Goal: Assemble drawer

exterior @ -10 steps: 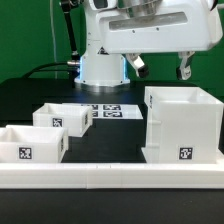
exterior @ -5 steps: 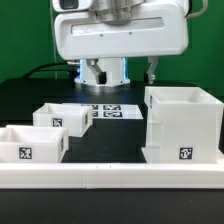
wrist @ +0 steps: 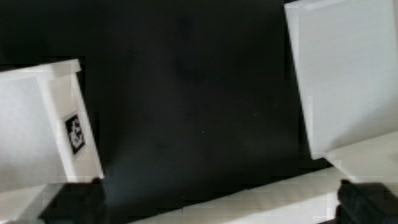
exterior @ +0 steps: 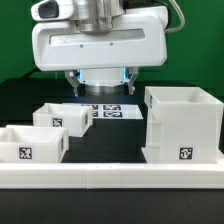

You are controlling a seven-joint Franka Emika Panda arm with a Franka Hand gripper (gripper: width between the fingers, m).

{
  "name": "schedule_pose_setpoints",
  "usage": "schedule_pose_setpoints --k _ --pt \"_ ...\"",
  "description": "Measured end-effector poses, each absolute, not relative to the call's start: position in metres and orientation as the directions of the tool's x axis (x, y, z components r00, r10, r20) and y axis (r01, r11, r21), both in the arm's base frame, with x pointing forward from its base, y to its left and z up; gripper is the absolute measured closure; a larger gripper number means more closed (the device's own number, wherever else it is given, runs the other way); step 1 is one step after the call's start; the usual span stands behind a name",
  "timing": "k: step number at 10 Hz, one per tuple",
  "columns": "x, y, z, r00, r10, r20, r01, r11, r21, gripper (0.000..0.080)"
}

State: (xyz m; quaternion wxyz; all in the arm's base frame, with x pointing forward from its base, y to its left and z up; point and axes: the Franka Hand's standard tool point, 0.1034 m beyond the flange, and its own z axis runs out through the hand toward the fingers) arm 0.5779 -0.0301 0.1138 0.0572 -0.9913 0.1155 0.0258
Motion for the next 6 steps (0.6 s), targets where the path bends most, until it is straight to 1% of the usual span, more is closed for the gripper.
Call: schedule_pose_setpoints --k 1,2,3,6 --pt "0.577 -0.032 0.112 0.976 -0.210 -0.063 -0.216 -0.970 -0.107 0.0151" --pt "0.576 -0.041 0.103 0.986 -0.155 -0.054 -0.160 -0.982 -0.103 0.0151" --pt "0.571 -0.054 0.090 0.990 -0.136 -0.045 -0.140 -0.986 -0.090 0.0151" --pt "0.565 -0.082 0.062 0.996 -0.086 -0.031 -0.088 -0.993 -0.074 0.0151"
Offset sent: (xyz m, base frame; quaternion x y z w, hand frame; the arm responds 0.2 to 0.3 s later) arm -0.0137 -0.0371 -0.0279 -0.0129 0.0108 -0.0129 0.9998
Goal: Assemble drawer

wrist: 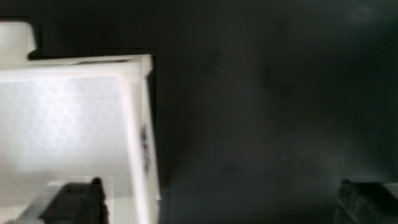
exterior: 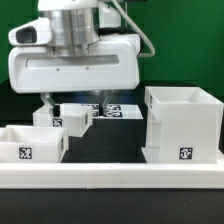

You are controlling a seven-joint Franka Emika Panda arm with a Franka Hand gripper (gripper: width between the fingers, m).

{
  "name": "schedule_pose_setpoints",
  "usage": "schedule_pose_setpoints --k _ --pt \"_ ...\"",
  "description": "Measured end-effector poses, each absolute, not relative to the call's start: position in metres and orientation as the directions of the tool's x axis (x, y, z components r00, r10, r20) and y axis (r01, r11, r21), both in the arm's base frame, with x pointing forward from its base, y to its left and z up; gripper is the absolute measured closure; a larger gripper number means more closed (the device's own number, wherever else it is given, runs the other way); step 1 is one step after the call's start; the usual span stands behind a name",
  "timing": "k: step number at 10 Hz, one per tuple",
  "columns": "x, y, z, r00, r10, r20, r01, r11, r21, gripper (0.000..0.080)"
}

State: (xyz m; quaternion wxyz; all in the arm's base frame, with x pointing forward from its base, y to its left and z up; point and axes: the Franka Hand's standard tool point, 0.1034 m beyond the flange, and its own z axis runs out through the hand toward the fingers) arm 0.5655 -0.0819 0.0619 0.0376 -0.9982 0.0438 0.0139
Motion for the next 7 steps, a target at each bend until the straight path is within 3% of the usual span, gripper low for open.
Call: schedule_pose_setpoints --k 5,7 --pt "0.559 -0.097 0.027 0.996 -0.080 -0.040 -0.082 -0.995 -0.056 0.0151" --pt "0.560 -0.097 0.028 0.996 -0.079 -0.040 -0.081 -0.995 -0.056 0.0151"
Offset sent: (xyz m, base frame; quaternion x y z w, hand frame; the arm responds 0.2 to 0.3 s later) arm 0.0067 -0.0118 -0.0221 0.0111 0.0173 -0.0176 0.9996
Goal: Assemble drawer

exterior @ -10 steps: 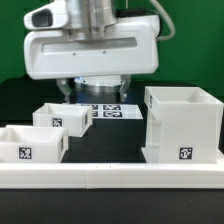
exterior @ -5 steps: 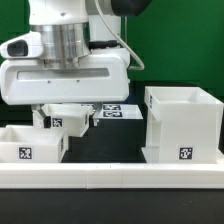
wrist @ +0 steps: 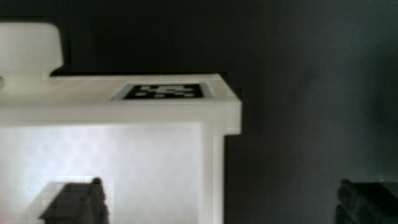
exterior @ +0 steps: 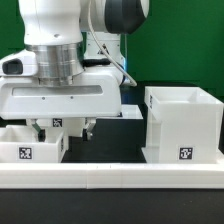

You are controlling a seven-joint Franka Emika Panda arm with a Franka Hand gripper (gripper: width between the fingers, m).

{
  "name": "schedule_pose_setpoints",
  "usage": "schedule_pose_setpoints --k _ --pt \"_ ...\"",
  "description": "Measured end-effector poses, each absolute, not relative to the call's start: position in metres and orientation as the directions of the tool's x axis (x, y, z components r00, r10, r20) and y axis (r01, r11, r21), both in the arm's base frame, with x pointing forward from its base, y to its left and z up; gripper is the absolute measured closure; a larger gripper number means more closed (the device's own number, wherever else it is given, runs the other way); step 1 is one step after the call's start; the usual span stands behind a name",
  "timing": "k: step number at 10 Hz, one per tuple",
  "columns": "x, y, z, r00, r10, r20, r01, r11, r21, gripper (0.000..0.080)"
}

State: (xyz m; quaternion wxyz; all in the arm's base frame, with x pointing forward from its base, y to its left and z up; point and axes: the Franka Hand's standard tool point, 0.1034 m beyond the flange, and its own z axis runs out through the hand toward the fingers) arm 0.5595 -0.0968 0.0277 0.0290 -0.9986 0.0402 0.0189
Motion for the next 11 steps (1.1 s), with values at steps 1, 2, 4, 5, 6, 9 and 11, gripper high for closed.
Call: schedule_pose_setpoints --k 1,2,4,5,6,9,11 --pt "0.559 -0.097 0.027 0.996 -0.079 -0.040 -0.081 -0.995 -0.056 0.0151" --pt "0.558 -0.097 0.027 0.996 -0.079 -0.042 -0.082 -0.995 -0.056 0.0151" --pt "0.549 -0.099 0.014 0.997 -0.074 -0.030 -0.075 -0.996 -0.042 0.0151" --pt "0.548 -0.097 0.011 0.997 -0.071 -0.030 -0.072 -0.997 -0.040 0.0151" --pt "0.548 -0.096 0.008 0.997 -0.068 -0.026 -0.069 -0.997 -0.037 0.0151" --pt "0.547 -0.095 0.006 0.997 -0.066 -0.027 -0.067 -0.997 -0.036 0.0151" --pt "0.548 -0.095 0.006 0.998 -0.066 -0.025 -0.067 -0.997 -0.035 0.0151"
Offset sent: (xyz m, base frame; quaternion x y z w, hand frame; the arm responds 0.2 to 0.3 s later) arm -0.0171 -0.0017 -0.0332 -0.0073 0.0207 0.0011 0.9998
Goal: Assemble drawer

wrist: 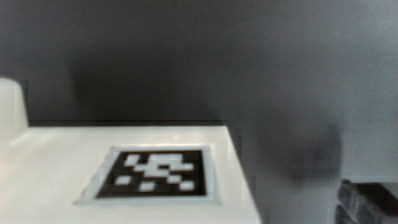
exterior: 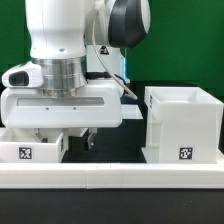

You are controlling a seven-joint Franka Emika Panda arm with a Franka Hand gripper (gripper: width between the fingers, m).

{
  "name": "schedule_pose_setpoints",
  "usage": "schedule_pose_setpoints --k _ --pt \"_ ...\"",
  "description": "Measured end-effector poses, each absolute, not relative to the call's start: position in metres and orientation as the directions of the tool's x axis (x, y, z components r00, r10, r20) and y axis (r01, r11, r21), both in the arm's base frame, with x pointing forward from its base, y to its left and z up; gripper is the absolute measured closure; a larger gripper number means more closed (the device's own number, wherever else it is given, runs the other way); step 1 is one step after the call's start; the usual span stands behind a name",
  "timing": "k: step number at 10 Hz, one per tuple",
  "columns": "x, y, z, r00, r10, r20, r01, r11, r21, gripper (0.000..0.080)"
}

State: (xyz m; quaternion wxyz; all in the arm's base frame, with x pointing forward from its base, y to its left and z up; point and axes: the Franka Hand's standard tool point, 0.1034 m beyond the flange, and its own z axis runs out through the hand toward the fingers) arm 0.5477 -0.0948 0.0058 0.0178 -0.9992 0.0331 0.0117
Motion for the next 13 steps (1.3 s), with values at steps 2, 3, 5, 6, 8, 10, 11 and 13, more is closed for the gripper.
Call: schedule_pose_setpoints --k 2,3,5,6,8,10,11,13 --pt "0.5477 -0.0948 0.0058 0.998 -0.066 -0.025 -0.067 -0.997 -0.035 0.0423" --pt "0.5477 -0.0948 0.0058 0.998 -0.066 -0.025 -0.067 -0.997 -0.035 0.0559" --pt "0.5477 -0.0948 0.0058 0.998 -0.066 -0.025 -0.067 -0.997 -0.035 0.0728" --pt "0.5480 -0.0949 0.0060 0.998 -0.066 -0.024 -0.066 -0.997 -0.035 0.0759" --pt "0.5480 -0.0949 0.0060 0.998 -0.066 -0.024 -0.066 -0.997 -0.035 0.0759" --pt "0.5480 -0.0949 0.0060 0.998 -0.066 -0.024 -0.066 -0.997 -0.035 0.0759" --pt "0.5480 -0.0949 0.0060 0.998 -0.066 -0.024 -0.066 -0.997 -0.035 0.0759" --pt "0.5479 -0.0891 0.0123 1.000 -0.004 -0.019 -0.004 -1.000 -0.028 0.0758"
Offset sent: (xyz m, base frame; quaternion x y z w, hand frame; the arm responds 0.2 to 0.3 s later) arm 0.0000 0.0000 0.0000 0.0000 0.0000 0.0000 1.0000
